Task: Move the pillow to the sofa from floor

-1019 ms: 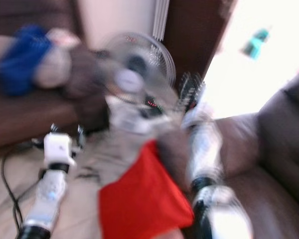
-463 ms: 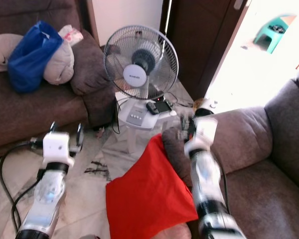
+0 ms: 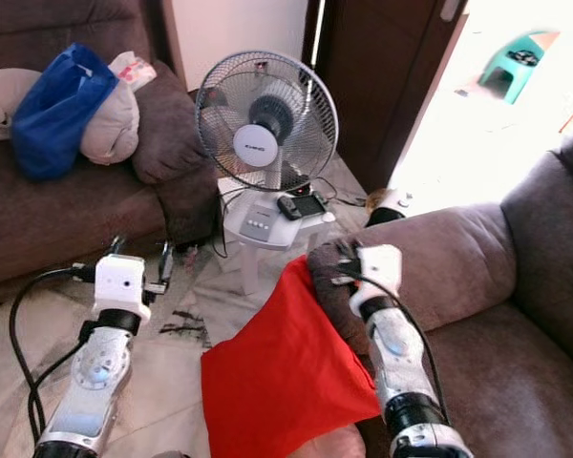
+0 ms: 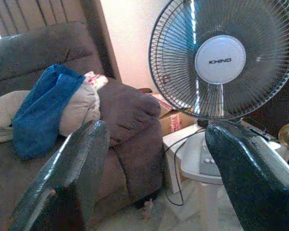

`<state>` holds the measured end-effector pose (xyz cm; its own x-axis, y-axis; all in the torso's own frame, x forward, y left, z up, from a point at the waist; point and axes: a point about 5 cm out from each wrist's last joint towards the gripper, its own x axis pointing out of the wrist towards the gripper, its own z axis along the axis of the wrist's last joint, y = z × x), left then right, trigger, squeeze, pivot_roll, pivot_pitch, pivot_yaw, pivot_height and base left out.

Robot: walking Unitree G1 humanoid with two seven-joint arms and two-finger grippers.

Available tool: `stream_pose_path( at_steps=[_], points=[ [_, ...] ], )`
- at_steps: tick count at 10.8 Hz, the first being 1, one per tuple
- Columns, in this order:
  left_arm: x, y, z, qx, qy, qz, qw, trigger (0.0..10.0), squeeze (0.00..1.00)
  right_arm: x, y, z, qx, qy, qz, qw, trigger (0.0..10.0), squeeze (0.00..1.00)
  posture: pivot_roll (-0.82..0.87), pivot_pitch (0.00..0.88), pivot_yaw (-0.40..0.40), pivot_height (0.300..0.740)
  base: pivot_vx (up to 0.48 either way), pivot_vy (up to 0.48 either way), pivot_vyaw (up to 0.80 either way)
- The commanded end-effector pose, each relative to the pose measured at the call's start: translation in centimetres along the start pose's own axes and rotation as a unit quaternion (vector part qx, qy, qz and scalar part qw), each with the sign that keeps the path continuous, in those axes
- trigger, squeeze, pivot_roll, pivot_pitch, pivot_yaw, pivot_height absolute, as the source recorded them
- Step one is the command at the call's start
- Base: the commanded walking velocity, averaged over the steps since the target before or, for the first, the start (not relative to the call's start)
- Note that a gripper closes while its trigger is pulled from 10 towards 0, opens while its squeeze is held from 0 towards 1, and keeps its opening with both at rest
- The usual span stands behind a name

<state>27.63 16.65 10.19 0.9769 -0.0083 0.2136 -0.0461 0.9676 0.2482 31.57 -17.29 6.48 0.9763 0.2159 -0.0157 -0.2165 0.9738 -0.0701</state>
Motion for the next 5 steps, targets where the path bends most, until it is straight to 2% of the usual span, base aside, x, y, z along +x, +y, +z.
stream_pose_path(
  at_steps=[1, 2, 4, 5],
  points=[
    [-0.1, 0.5, 0.2, 0.000, 0.002, 0.008, 1.000, 10.0, 0.00, 0.3, -0.8, 0.8, -0.006, -0.013, -0.006, 1.000, 10.0, 0.00, 0.11, 0.000, -0.098, 0.740, 0.000, 0.000, 0.00],
    [0.2, 1.0, 0.4, -0.001, 0.000, 0.018, 1.000, 10.0, 0.00, 0.8, -1.3, 1.8, 0.003, -0.029, -0.016, 0.999, 10.0, 0.00, 0.10, 0.000, -0.097, 0.740, 0.000, 0.000, 0.00],
    [0.9, 1.0, 0.6, -0.009, -0.001, 0.024, 1.000, 10.0, 0.00, 2.0, 0.0, 3.4, 0.019, -0.056, -0.015, 0.998, 10.0, 0.00, 0.10, 0.000, -0.095, 0.740, 0.000, 0.000, 0.00],
    [1.2, 0.9, 0.9, -0.013, -0.006, 0.026, 1.000, 10.0, 0.00, 2.1, 0.4, 3.4, 0.034, -0.059, -0.015, 0.998, 10.0, 0.00, 0.10, 0.003, -0.095, 0.740, 0.000, 0.000, 0.00]
  ],
)
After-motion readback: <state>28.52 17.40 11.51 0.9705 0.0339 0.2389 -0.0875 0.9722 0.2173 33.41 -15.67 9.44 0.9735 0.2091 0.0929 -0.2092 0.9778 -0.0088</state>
